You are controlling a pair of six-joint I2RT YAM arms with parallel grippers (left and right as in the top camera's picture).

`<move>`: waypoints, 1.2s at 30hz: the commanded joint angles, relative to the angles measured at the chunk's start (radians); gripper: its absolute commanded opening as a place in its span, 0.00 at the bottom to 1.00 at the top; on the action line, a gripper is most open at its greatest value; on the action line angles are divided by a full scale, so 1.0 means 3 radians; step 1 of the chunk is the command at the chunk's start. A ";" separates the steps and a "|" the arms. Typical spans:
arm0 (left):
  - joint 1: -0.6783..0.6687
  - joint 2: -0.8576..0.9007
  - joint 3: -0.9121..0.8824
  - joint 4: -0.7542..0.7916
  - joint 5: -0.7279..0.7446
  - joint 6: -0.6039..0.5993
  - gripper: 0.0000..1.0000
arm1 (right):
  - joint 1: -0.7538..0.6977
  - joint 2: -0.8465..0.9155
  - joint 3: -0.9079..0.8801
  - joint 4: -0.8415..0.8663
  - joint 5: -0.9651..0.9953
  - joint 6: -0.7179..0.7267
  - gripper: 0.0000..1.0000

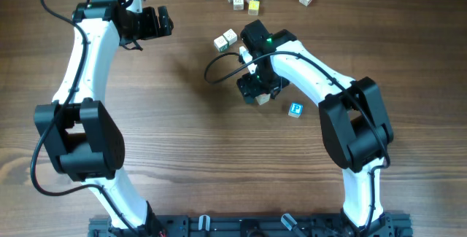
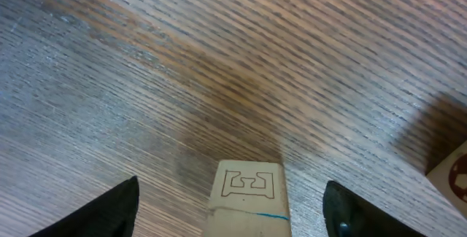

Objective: Form a tower
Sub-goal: 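Hold the block on the stack with the right gripper and adjust it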

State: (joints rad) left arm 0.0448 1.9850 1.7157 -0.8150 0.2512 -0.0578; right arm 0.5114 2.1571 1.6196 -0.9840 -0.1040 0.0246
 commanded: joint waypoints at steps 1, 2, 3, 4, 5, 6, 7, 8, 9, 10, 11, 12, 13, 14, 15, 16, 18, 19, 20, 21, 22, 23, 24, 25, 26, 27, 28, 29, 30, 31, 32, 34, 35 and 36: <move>-0.0009 0.0023 0.0010 0.0008 -0.0009 -0.0008 1.00 | -0.0001 0.0109 -0.0039 0.0006 -0.0028 0.0014 0.75; -0.0009 0.0023 0.0010 0.0006 -0.0009 -0.0008 1.00 | -0.0001 0.0109 -0.0039 -0.0004 -0.0028 0.0014 0.72; -0.0009 0.0023 0.0010 0.0006 -0.0009 -0.0008 1.00 | -0.0001 0.0109 -0.0039 -0.0014 -0.0027 0.0014 0.71; -0.0009 0.0023 0.0010 0.0006 -0.0009 -0.0006 1.00 | -0.0001 0.0109 -0.0039 -0.0029 -0.0027 0.0014 0.68; -0.0009 0.0023 0.0010 0.0006 -0.0009 -0.0008 1.00 | -0.0001 0.0109 -0.0039 -0.0052 -0.0027 0.0015 0.65; -0.0009 0.0023 0.0010 0.0008 -0.0009 -0.0006 1.00 | -0.0001 0.0109 -0.0039 -0.0075 -0.0027 0.0019 0.61; -0.0009 0.0023 0.0010 0.0008 -0.0009 -0.0008 1.00 | -0.0001 0.0109 -0.0039 -0.0086 -0.0028 0.0022 0.59; -0.0009 0.0023 0.0010 0.0008 -0.0009 -0.0008 1.00 | -0.0001 0.0109 -0.0039 -0.0092 -0.0027 0.0092 0.58; -0.0009 0.0023 0.0010 0.0008 -0.0009 -0.0008 1.00 | -0.0001 0.0109 -0.0039 -0.0093 -0.0027 0.0168 0.54; -0.0009 0.0023 0.0010 0.0006 -0.0009 -0.0008 1.00 | -0.0001 0.0109 -0.0039 -0.0098 -0.0029 0.0195 0.52; -0.0009 0.0023 0.0010 0.0008 -0.0009 -0.0008 1.00 | -0.0001 0.0109 -0.0038 -0.0106 -0.0028 0.0216 0.50; -0.0009 0.0023 0.0010 0.0008 -0.0009 -0.0008 1.00 | -0.0001 0.0109 -0.0039 -0.0116 -0.0028 0.0240 0.49; -0.0009 0.0023 0.0010 0.0006 -0.0009 -0.0008 1.00 | -0.0001 0.0109 -0.0038 -0.0125 -0.0029 0.0282 0.48; -0.0009 0.0023 0.0010 0.0006 -0.0009 -0.0008 1.00 | -0.0001 0.0109 -0.0038 -0.0127 -0.0029 0.0298 0.46; -0.0009 0.0023 0.0010 0.0006 -0.0009 -0.0008 1.00 | -0.0001 0.0109 -0.0039 -0.0127 -0.0028 0.0320 0.44; -0.0009 0.0023 0.0010 0.0008 -0.0009 -0.0008 1.00 | -0.0001 0.0109 -0.0038 -0.0126 -0.0029 0.0364 0.42; -0.0009 0.0023 0.0010 0.0006 -0.0009 -0.0006 1.00 | -0.0001 0.0109 -0.0039 -0.0126 -0.0029 0.0365 0.38; -0.0009 0.0023 0.0010 0.0008 -0.0009 -0.0008 1.00 | -0.0001 0.0109 -0.0038 -0.0127 -0.0029 0.0365 0.35; -0.0009 0.0023 0.0010 0.0006 -0.0009 -0.0008 1.00 | -0.0001 0.0109 -0.0038 -0.0128 -0.0028 0.0365 0.34; -0.0009 0.0023 0.0010 0.0008 -0.0009 -0.0008 1.00 | -0.0001 0.0109 -0.0038 -0.0135 -0.0029 0.0364 0.34; -0.0009 0.0023 0.0010 0.0008 -0.0009 -0.0008 1.00 | -0.0001 0.0109 -0.0039 -0.0140 -0.0028 0.0361 0.34; -0.0009 0.0023 0.0010 0.0006 -0.0009 -0.0008 1.00 | -0.0001 0.0109 -0.0038 -0.0146 -0.0028 0.0355 0.34; -0.0009 0.0023 0.0010 0.0008 -0.0009 -0.0008 1.00 | -0.0001 0.0109 -0.0038 -0.0149 -0.0028 0.0354 0.40; -0.0009 0.0023 0.0010 0.0008 -0.0009 -0.0008 1.00 | -0.0001 0.0109 -0.0038 -0.0150 -0.0028 0.0352 0.45; -0.0009 0.0023 0.0010 0.0006 -0.0009 -0.0008 1.00 | -0.0001 0.0109 -0.0038 -0.0150 -0.0028 0.0350 0.49; -0.0009 0.0023 0.0010 0.0008 -0.0009 -0.0008 1.00 | -0.0001 0.0107 -0.0022 -0.0154 -0.0027 0.0352 0.53; -0.0009 0.0023 0.0010 0.0008 -0.0009 -0.0008 1.00 | -0.0001 0.0103 0.0011 -0.0170 -0.0028 0.0355 0.53; -0.0009 0.0023 0.0010 0.0006 -0.0009 -0.0008 1.00 | -0.0001 0.0085 0.0055 -0.0191 -0.0028 0.0355 0.53; -0.0009 0.0023 0.0010 0.0008 -0.0009 -0.0008 1.00 | -0.0001 0.0056 0.0109 -0.0203 -0.0028 0.0364 0.53; -0.0009 0.0023 0.0009 0.0008 -0.0009 -0.0008 1.00 | -0.0001 0.0043 0.0117 -0.0207 -0.0028 0.0366 0.53; -0.0009 0.0023 0.0009 0.0008 -0.0009 -0.0006 1.00 | -0.0001 0.0039 0.0117 -0.0230 -0.0028 0.0369 0.53; -0.0009 0.0023 0.0010 0.0008 -0.0009 -0.0008 1.00 | -0.0001 0.0039 0.0116 -0.0281 -0.0028 0.0389 0.51; -0.0009 0.0023 0.0010 0.0008 -0.0009 -0.0008 1.00 | -0.0001 0.0039 0.0116 -0.0282 -0.0028 0.0390 0.49; -0.0009 0.0023 0.0010 0.0006 -0.0009 -0.0008 1.00 | -0.0001 0.0039 0.0116 -0.0291 -0.0027 0.0417 0.49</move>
State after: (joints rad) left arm 0.0448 1.9850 1.7157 -0.8150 0.2512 -0.0578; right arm 0.5114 2.1605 1.6276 -1.0660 -0.1081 0.1318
